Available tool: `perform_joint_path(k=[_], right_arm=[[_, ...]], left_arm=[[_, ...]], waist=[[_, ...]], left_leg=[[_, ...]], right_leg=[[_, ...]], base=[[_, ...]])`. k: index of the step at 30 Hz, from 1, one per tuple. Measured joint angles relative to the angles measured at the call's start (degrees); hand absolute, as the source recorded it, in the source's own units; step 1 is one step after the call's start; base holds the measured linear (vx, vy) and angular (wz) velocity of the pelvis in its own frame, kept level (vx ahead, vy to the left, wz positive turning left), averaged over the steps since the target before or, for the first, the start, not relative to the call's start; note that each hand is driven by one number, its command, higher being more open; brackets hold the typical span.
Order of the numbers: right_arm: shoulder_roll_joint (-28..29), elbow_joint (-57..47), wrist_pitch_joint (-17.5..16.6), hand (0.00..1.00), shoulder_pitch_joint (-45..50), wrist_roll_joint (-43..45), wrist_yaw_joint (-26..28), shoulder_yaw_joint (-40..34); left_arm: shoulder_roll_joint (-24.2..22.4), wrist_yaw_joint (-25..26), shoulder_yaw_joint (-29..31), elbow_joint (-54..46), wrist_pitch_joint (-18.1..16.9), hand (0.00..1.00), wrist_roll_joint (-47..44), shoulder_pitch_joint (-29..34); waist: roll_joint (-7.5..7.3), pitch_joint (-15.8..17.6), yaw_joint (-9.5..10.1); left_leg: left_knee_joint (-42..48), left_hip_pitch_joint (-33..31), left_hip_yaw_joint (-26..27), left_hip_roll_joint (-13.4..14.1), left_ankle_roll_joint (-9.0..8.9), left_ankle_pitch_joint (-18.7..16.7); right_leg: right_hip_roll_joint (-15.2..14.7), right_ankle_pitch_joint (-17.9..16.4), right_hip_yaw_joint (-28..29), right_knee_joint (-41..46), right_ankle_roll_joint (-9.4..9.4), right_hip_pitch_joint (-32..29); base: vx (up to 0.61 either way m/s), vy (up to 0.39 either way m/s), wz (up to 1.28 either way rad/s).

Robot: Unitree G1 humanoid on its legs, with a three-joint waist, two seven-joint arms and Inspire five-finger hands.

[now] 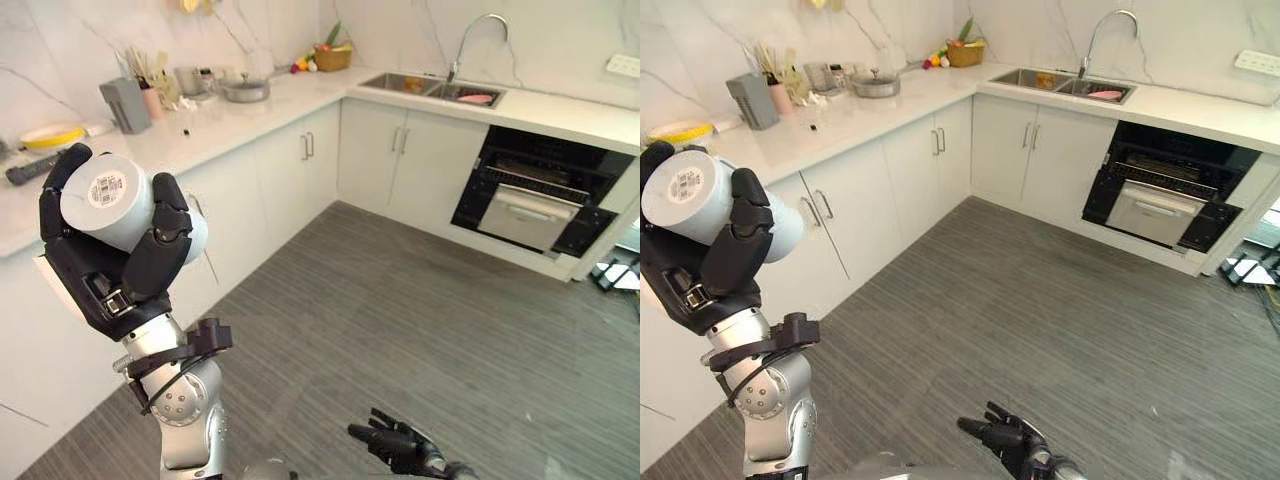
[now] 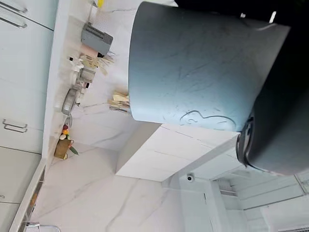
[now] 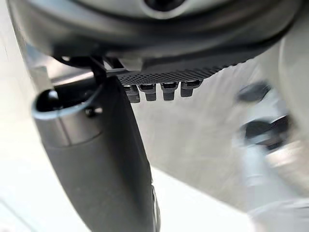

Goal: Walk over to the sink, pick up the cup, carry it to the dishwasher, place the cup inside the dishwasher, then close the dishwasher door

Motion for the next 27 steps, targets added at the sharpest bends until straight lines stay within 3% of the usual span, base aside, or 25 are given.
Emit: perform_joint_path(k=[1,2,3,4,6,7,8,9,10,11,12,13,14,15,16,17,19,20,21,22,23,24,25,26,27], right_arm=[[0.1,-0.11,-4.44,1.0,1.46,0.06,1.8,-1.04],[0.42,-0.65,-6.59,1.0,2.64,0.11,2.09,-1.07],[0.74,-2.28,-7.55,1.0,3.62,0.17,1.29,-0.39],[0.79,-3.56,-7.08,1.0,3.85,0.17,0.3,0.08],[0.95,-8.88,-4.24,1.0,4.24,0.63,-3.73,2.53],[1.08,-10.18,-3.44,1.0,4.3,0.85,-4.76,2.83],[1.26,-12.24,-2.06,1.0,4.17,1.65,-6.85,3.73],[1.28,-14.26,-0.79,1.0,4.08,2.24,-8.55,4.57],[1.52,-15.32,-0.22,1.0,4.05,2.48,-9.33,4.9],[1.64,-16.93,0.88,1.0,3.8,2.93,-10.75,5.06],[1.85,-18.31,1.85,1.0,3.76,2.97,-12.4,5.26],[1.79,-19.01,2.24,1.0,3.89,2.96,-13.52,5.88],[1.77,-20.53,2.96,1.0,4.52,2.95,-15.19,7.19],[1.1,-22.0,3.38,1.0,3.41,2.82,-16.68,7.9],[0.95,-22.34,3.73,1.0,2.71,2.84,-17.54,8.07],[1.19,-23.42,4.35,1.0,1.97,2.82,-19.28,8.43],[2.81,-26.45,4.93,1.0,1.89,2.55,-21.64,8.32],[3.93,-29.75,4.92,1.0,3.21,1.44,-23.81,8.06],[4.17,-31.13,4.86,1.0,4.03,0.98,-24.69,7.86],[4.37,-32.06,3.92,1.0,5.42,-0.36,-26.22,7.02],[5.36,-31.8,1.11,1.0,6.68,-1.36,-27.38,3.68],[5.93,-31.27,-1.15,1.0,7.16,-1.84,-28.06,1.77],[6.24,-30.36,-6.0,1.0,7.99,-1.84,-29.14,-1.4],[5.99,-30.36,-9.39,1.0,8.71,-1.78,-29.72,-3.07],[5.05,-30.41,-14.15,1.0,9.08,-1.76,-30.52,-5.12]], left_arm=[[0.34,-1.48,-0.09,-0.4,0.95,0.0,-0.42,-0.28],[0.98,-1.91,-0.78,-0.68,1.81,0.0,-0.41,-0.25],[2.11,-1.98,-2.97,-1.25,3.08,0.0,-0.38,-0.31],[2.74,-1.97,-4.35,-1.61,3.23,0.0,-0.21,-0.68],[4.29,-2.27,-8.27,-1.53,3.15,0.0,0.46,-2.12],[4.35,-2.32,-8.74,-1.34,3.13,0.0,0.72,-2.39],[4.38,-2.35,-9.31,-0.79,3.03,0.0,1.31,-3.18],[4.73,-2.35,-9.37,0.66,2.93,0.0,1.31,-4.71],[4.88,-2.33,-9.42,1.55,3.08,0.0,1.26,-5.38],[5.18,-2.31,-9.73,3.23,3.36,0.0,1.16,-5.94],[5.16,-2.44,-10.55,3.74,4.55,0.0,0.44,-5.54],[5.05,-2.47,-11.02,3.71,4.96,0.0,0.14,-5.14],[4.84,-2.63,-11.76,3.18,5.31,0.0,0.15,-4.25],[3.42,-3.34,-12.34,2.81,5.08,0.0,0.01,-3.5],[2.75,-3.89,-12.67,2.57,5.08,0.0,-0.06,-3.17],[2.31,-5.43,-13.76,2.26,5.08,0.0,-0.52,-3.3],[1.68,-7.59,-16.41,1.41,5.1,0.0,-1.09,-3.45],[1.1,-9.53,-17.72,0.96,5.13,0.0,-2.02,-3.41],[0.84,-10.51,-18.17,0.97,5.21,0.0,-2.26,-3.18],[0.58,-12.52,-18.4,1.13,5.24,0.0,-2.9,-2.07],[-0.07,-14.38,-18.6,1.35,5.34,0.0,-3.78,-1.45],[-0.23,-15.18,-18.51,1.33,5.26,0.0,-4.15,-1.01],[-0.09,-16.41,-17.88,1.34,5.03,0.0,-4.96,-0.02],[-0.02,-17.05,-17.29,1.34,4.79,0.0,-5.93,0.7],[0.28,-18.01,-16.32,1.33,4.39,0.0,-7.74,1.59]], waist=[[-1.2,0.31,0.03],[-1.82,0.17,-0.1],[-1.18,-0.07,-1.1],[-0.94,-0.26,-1.52],[-0.47,0.54,-2.71],[-0.17,0.69,-2.98],[0.38,1.0,-3.19],[0.66,1.24,-3.24],[0.84,1.4,-3.37],[1.39,1.84,-3.94],[1.7,2.23,-4.03],[1.56,2.36,-3.97],[0.79,2.5,-3.97],[2.94,3.86,-3.75],[3.08,3.98,-3.72],[4.11,4.43,-3.74],[5.9,4.53,-3.68],[7.05,5.31,-3.84],[7.4,5.44,-3.85],[7.6,5.53,-3.58],[8.49,5.53,-3.61],[8.7,5.63,-3.54],[8.53,5.75,-3.11],[8.44,5.76,-2.61],[8.23,5.65,-2.19]], left_leg=[[-1.1,2.98,0.23,-2.06,0.54,-1.41],[-3.09,5.61,-0.24,-3.42,1.01,-2.06],[-6.55,9.41,-1.93,-3.96,1.9,-1.6],[-8.12,11.01,-2.68,-3.91,2.05,-1.4],[-13.83,16.78,-5.19,-2.24,0.73,0.16],[-15.1,17.96,-5.46,-1.36,0.5,0.29],[-17.21,19.82,-5.65,0.58,0.17,0.47],[-18.71,20.91,-5.67,2.13,-0.29,0.5],[-19.18,21.41,-5.65,2.96,-0.94,0.43],[-19.47,22.78,-5.57,4.23,-2.35,-0.23],[-19.02,24.72,-5.15,4.91,-4.33,-1.45],[-18.42,25.86,-5.03,4.93,-5.43,-2.41],[-16.16,28.12,-5.09,4.65,-7.35,-5.18],[-12.92,30.27,-4.85,6.44,-8.0,-7.72],[-10.39,29.9,-4.86,7.11,-8.04,-7.76],[-3.55,27.91,-4.97,8.52,-7.88,-7.52],[10.95,22.41,-5.6,12.2,-8.16,-3.45],[21.27,18.28,-6.42,14.8,-8.55,5.08],[25.85,16.29,-6.59,15.83,-8.74,11.62],[33.62,12.11,-6.5,18.01,-9.46,23.69],[42.69,5.67,-6.28,19.79,-8.41,21.04],[45.6,2.62,-5.93,20.18,-7.68,18.89],[47.12,-2.45,-3.87,19.95,-4.93,13.69],[44.77,-5.19,-1.35,19.88,-3.91,10.16],[37.02,-7.36,2.52,19.59,-3.93,6.1]], right_leg=[[-3.28,4.47,0.59,8.09,-0.05,-2.85],[-4.88,9.47,1.13,12.38,-1.32,-4.11],[-4.41,17.32,3.08,16.28,-1.26,-5.84],[-3.67,17.15,3.61,18.22,-1.24,-7.0],[1.07,7.09,2.06,20.82,-3.37,-12.8],[2.83,5.35,1.13,19.24,-3.83,-14.51],[6.15,3.32,-1.29,13.3,-5.7,-18.21],[8.96,3.27,-2.77,4.45,-6.35,-21.81],[10.2,3.84,-2.85,-0.74,-6.41,-23.12],[12.2,7.16,-1.94,-10.44,-6.12,-24.78],[13.44,12.02,-0.98,-17.5,-7.02,-25.04],[13.45,14.9,-0.87,-19.1,-8.1,-24.97],[13.1,21.43,-0.67,-18.65,-11.47,-24.53],[14.26,19.48,-0.87,-12.1,-11.79,-25.08],[14.47,16.25,-0.76,-10.41,-11.98,-25.07],[15.8,12.45,-1.4,-7.7,-12.13,-25.28],[18.66,8.23,-2.39,-6.28,-13.6,-24.32],[20.58,5.87,-2.6,-5.91,-14.33,-22.0],[21.7,4.8,-2.12,-5.96,-14.8,-20.75],[23.57,3.31,-0.74,-7.41,-15.79,-17.53],[25.34,2.48,0.13,-9.84,-16.52,-14.18],[25.95,2.3,0.7,-11.41,-16.7,-12.35],[26.61,2.28,2.66,-15.11,-16.95,-8.7],[26.84,2.68,4.49,-17.84,-17.42,-5.94],[26.91,3.57,7.53,-21.06,-16.6,-2.62]], base=[[0.24,0.121,-0.08],[0.4,0.162,0.13],[0.35,0.113,0.29],[0.42,0.093,0.45],[0.34,-0.021,0.49],[0.34,-0.093,0.33],[0.34,-0.111,0.2],[0.36,-0.109,0.18],[0.38,-0.11,0.27],[0.54,-0.16,0.29],[0.47,-0.14,0.26],[0.65,-0.209,0.16],[0.56,-0.197,-0.03],[0.65,-0.241,-0.11],[0.49,-0.226,-0.25],[0.47,-0.247,-0.27],[0.48,-0.233,-0.35],[0.37,-0.147,-0.38],[0.46,-0.15,-0.57],[0.47,-0.103,-0.55],[0.47,-0.079,-0.53],[0.59,-0.051,-0.51],[0.51,-0.024,-0.61],[0.64,-0.006,-0.95],[0.44,0.026,-0.93]])
